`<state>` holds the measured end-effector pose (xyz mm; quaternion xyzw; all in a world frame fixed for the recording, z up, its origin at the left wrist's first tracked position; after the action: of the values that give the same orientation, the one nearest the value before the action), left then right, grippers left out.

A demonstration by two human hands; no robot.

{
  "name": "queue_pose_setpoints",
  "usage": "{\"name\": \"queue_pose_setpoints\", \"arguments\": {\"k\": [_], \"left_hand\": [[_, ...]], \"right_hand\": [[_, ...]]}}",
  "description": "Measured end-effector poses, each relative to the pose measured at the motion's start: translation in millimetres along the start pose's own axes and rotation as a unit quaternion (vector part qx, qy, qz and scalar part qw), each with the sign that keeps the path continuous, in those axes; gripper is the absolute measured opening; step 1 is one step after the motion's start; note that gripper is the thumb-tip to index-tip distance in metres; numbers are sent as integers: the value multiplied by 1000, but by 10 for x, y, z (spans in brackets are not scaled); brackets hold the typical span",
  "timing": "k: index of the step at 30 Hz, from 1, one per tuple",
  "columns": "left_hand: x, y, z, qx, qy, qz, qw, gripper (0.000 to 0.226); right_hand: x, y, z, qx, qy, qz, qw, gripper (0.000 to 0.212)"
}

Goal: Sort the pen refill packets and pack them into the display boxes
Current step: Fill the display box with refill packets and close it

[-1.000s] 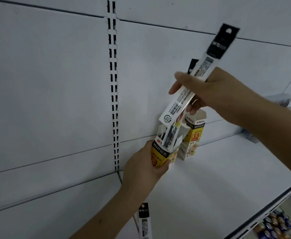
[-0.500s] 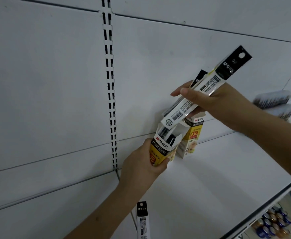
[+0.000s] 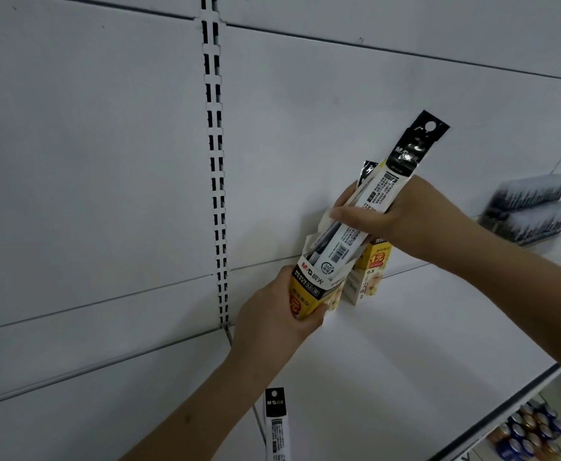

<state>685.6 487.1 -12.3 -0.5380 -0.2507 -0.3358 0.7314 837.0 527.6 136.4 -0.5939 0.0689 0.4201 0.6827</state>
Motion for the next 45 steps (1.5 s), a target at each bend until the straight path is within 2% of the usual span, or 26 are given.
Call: {"name": "queue_pose_setpoints", "arguments": {"k": [4,10,11,14,16,26,31,36,39,45], "left_hand": [[15,20,-8,-2,4,6,1000,59],[-20,-2,4,1,-7,-4,1000,63],[-26,-6,3,0,-9,-4,1000,63],[-37,-16,7,2,-10,-4,1000,62],[-41,-12,12,2,-10,-4,1000,62],[-5,21,2,-8,0,-3,1000,61],[-80,-10,28,-2,-19,-25,999,63],[-110,-18,27,-5,-25,-30,999,65],[-111,-11,39,-6,-25,-28,999,65],[-138,-6,27,10,-24,-27,999,62]], "right_hand": [[-127,58,3,31,-28,-23,999,16],[-69,265,-26,18,15,-66,998,53],[-86,252,-31,5,18,-53,998,50],[-140,53,-1,-20,37,68,997,20],[-174,-106,29,-35,41,89,995,11],[-261,-202,76,-123,17,-27,992,18],[-204,11,50,-145,22,-54,988,20],[-215,-9,75,-123,38,-25,991,28],[-223,-233,106,-77,52,-3,996,21],[-291,-95,110,-37,-10,-91,995,20]]}}
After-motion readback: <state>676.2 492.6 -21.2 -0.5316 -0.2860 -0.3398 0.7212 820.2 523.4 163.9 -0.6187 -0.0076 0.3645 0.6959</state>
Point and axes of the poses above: each hand's wrist, its own z-axis towards the middle knuckle, its own y-axis out of the palm, x = y × z, the point moved 6 cm from there along z, towards the middle knuckle, and after that the axes turned 4 degrees about -x, right-handed, at the moved point
